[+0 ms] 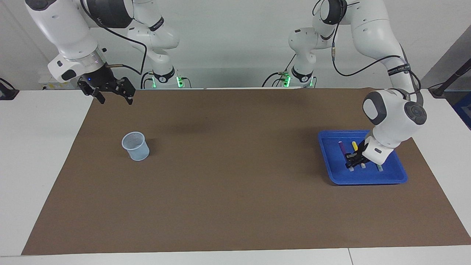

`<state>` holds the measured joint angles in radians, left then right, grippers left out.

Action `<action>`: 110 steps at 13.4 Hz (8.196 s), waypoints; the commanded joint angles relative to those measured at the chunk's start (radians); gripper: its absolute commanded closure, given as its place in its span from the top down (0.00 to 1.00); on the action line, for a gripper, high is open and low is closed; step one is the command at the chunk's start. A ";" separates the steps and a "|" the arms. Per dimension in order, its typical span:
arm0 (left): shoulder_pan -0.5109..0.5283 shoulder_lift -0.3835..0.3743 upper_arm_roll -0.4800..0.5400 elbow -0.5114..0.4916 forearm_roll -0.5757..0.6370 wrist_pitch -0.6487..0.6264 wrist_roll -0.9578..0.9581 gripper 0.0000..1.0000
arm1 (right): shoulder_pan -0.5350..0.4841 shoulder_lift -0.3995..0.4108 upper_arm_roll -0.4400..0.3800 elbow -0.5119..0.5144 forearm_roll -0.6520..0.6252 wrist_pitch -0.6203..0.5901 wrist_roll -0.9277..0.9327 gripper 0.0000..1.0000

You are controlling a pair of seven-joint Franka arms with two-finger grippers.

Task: Transfer and insert pens with both arms
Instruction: 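Reach the left gripper over the tray down to the purple pen, then lift the purple pen with the left gripper while the right gripper rises, then move the right gripper toward the purple pen held by the left gripper, then close the right gripper on the purple pen's free end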

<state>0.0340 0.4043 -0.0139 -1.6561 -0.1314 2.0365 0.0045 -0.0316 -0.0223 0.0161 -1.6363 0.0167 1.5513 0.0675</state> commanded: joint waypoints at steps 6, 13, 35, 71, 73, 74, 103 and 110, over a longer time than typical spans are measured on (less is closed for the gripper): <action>-0.005 -0.050 0.003 0.032 -0.188 -0.039 -0.265 0.00 | 0.058 -0.027 0.005 -0.025 0.017 -0.022 -0.005 1.00; -0.009 -0.077 0.003 0.065 -0.174 -0.038 -0.492 0.00 | 0.099 -0.042 0.010 -0.060 0.077 -0.007 -0.014 1.00; -0.269 -0.223 -0.008 0.052 0.130 0.053 -1.632 0.00 | 0.154 -0.051 0.010 -0.164 0.298 0.245 0.166 1.00; -0.477 -0.320 -0.009 0.009 0.312 0.031 -2.189 0.00 | 0.647 0.297 0.013 -0.062 1.453 1.256 0.296 0.92; -0.482 -0.320 -0.009 0.009 0.323 0.030 -2.207 0.00 | 0.647 0.297 0.013 -0.057 1.450 1.257 0.295 0.91; -0.488 -0.321 -0.009 0.009 0.325 0.028 -2.212 0.00 | 0.645 0.298 0.013 -0.057 1.451 1.256 0.293 0.88; -0.494 -0.348 -0.009 0.007 0.326 0.005 -2.232 0.00 | 0.619 0.323 0.011 -0.020 1.407 1.256 0.291 0.00; -0.493 -0.351 -0.011 0.007 0.326 0.005 -2.220 1.00 | 0.616 0.321 0.011 -0.020 1.407 1.256 0.291 0.00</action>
<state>-0.4414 0.0897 -0.0361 -1.6176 0.1770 2.0508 -2.2042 0.6012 0.2850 0.0170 -1.6728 1.4424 2.7962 0.3659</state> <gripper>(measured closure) 0.665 0.819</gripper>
